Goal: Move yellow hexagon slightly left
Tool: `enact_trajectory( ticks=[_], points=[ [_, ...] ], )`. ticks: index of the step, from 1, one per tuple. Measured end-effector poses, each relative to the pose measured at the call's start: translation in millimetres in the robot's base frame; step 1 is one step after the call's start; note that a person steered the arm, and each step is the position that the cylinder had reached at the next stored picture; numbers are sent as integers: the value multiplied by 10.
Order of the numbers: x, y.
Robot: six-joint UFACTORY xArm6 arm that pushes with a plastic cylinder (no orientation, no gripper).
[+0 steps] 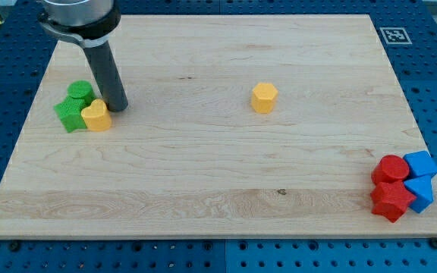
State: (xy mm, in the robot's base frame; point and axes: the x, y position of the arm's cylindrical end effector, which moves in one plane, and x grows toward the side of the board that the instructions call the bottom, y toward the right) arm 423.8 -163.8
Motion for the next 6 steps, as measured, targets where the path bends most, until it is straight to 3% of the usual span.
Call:
enact_trajectory(
  ticks=[1, 2, 4, 5, 6],
  points=[
    [-197, 233],
    [-227, 892],
    [368, 2109],
    [207, 2833],
    [-186, 2985]
  ],
)
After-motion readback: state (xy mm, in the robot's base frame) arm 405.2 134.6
